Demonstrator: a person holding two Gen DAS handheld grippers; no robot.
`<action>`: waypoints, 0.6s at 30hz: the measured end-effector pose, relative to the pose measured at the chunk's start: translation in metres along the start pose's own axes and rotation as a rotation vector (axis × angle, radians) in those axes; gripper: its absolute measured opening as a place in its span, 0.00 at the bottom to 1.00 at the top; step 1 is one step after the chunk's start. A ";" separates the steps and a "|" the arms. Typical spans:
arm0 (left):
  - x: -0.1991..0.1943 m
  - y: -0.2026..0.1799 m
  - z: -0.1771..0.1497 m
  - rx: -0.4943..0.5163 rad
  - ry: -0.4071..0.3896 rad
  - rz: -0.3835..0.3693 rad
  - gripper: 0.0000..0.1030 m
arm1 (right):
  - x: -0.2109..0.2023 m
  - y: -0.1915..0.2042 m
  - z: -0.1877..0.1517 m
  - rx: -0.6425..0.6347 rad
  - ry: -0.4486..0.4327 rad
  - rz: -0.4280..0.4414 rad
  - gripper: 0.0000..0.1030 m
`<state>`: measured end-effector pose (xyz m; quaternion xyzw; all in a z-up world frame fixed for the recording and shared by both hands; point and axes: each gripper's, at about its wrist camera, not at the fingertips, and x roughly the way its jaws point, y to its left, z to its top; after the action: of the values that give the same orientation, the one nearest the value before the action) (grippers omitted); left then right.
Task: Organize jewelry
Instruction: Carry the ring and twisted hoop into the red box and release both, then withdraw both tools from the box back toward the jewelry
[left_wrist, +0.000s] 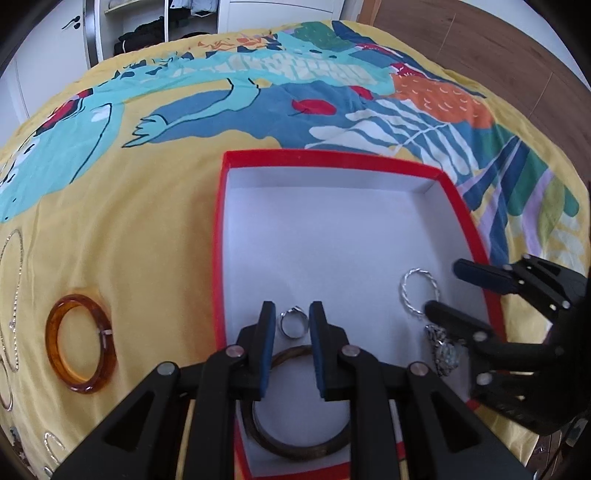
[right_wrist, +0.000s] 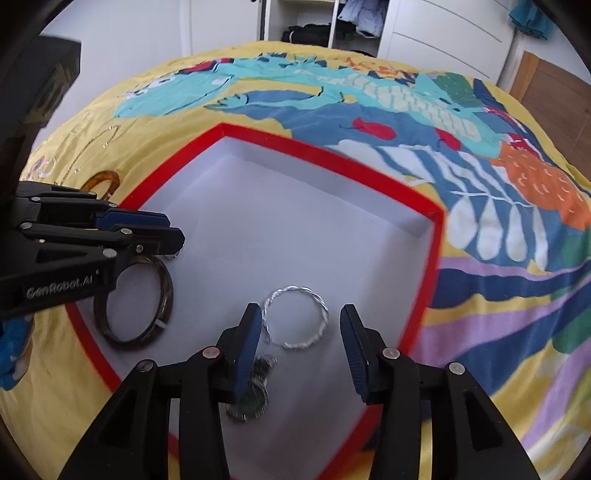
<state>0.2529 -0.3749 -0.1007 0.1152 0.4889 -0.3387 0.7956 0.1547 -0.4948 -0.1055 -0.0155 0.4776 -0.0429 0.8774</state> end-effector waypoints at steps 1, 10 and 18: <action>-0.004 0.000 0.000 -0.004 -0.002 -0.007 0.20 | -0.006 -0.002 -0.001 0.009 -0.007 -0.002 0.43; -0.084 0.010 -0.012 -0.051 -0.077 -0.042 0.24 | -0.089 -0.008 -0.012 0.136 -0.099 -0.007 0.44; -0.176 0.056 -0.057 -0.089 -0.128 0.049 0.24 | -0.156 0.040 -0.028 0.179 -0.177 0.053 0.46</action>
<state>0.1979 -0.2290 0.0133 0.0697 0.4487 -0.3036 0.8377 0.0490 -0.4402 0.0069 0.0716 0.3928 -0.0606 0.9148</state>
